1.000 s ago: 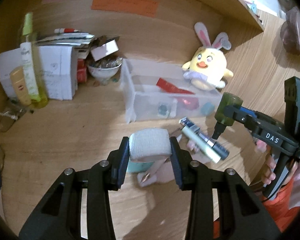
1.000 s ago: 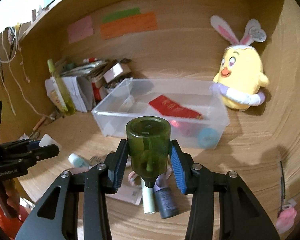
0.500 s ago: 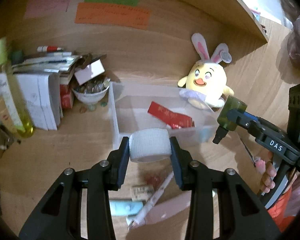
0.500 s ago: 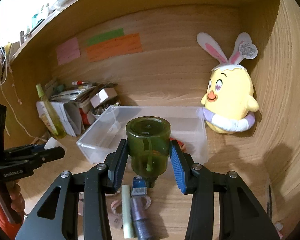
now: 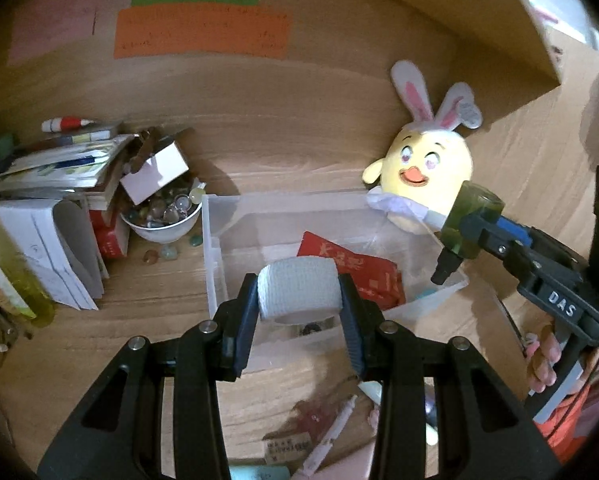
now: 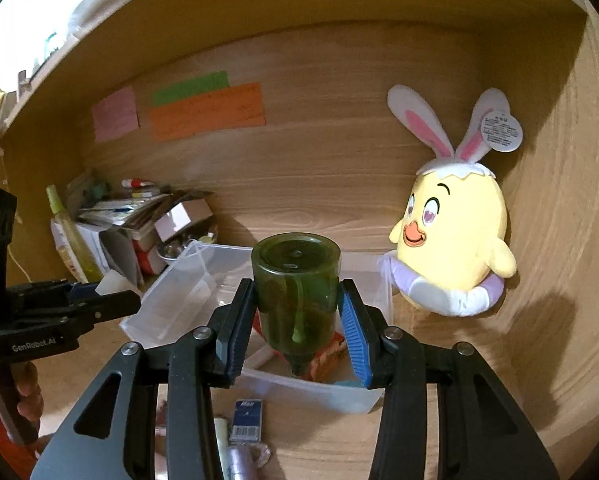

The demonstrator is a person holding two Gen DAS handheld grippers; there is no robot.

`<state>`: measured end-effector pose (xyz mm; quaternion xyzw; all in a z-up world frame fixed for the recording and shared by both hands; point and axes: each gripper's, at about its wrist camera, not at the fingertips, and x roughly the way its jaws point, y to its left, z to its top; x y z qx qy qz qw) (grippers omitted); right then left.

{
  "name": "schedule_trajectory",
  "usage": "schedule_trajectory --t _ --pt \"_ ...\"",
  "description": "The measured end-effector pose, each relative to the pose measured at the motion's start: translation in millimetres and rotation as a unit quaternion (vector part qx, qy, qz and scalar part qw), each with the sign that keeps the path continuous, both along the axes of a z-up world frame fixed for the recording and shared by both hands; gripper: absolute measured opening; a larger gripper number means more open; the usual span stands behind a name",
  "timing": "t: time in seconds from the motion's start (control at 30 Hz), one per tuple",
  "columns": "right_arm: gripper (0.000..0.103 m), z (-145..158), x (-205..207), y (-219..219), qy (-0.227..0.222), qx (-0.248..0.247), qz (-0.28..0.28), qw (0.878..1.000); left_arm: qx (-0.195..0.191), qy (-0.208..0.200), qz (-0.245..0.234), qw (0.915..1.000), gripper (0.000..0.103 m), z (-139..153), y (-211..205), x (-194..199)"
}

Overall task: Organize objects
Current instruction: 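Carry the white tape and green bottle into the clear box and release them, then withdraw both open grippers back toward the remaining items on the desk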

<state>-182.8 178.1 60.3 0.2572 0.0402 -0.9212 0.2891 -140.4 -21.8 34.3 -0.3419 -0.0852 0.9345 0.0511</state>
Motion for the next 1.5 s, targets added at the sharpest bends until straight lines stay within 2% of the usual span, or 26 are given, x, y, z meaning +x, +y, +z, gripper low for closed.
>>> schedule_trajectory --t 0.4,0.6,0.83,1.0,1.1,1.2,1.27,1.37,1.43,1.5 --pt "0.039 -39.0 -29.1 -23.6 -0.053 0.036 0.016 0.998 -0.027 -0.055 0.0 0.9981 0.039 -32.6 8.0 -43.6" --pt "0.039 -54.4 -38.2 -28.0 -0.081 0.044 0.027 0.995 -0.028 -0.067 -0.004 0.9974 0.039 -42.4 8.8 -51.0" --pt "0.039 -58.6 -40.8 -30.7 -0.084 0.054 0.027 0.995 -0.033 -0.069 0.002 0.997 0.039 -48.0 10.1 -54.0" --pt "0.039 -63.8 -41.4 -35.7 -0.089 0.074 0.026 0.993 -0.023 -0.072 -0.007 0.9971 0.054 -45.8 12.4 -51.7" --pt "0.039 -62.4 -38.6 -36.7 -0.08 0.082 0.025 0.993 -0.03 -0.066 -0.004 0.9973 0.063 -42.3 15.1 -47.8" --pt "0.039 -61.2 -36.6 -37.0 -0.076 0.087 0.023 0.993 -0.026 -0.06 -0.007 0.9978 0.063 -36.1 14.3 -40.8" --pt "0.041 -61.0 -35.9 -37.4 -0.075 0.09 0.02 0.993 -0.023 -0.055 -0.007 0.9982 0.064 -32.3 13.2 -37.1" --pt "0.05 -59.6 -34.0 -36.7 -0.071 0.09 0.015 0.993 -0.02 -0.047 -0.004 0.9987 0.068 -26.5 10.3 -28.1" --pt "0.061 -57.6 -31.7 -35.5 -0.064 0.091 0.009 0.994 -0.02 -0.044 -0.004 0.9988 0.069 -23.8 8.3 -21.7" --pt "0.066 -55.2 -29.1 -33.8 -0.057 0.092 0.003 0.994 -0.021 -0.043 -0.002 0.9989 0.072 -22.2 6.3 -15.4"
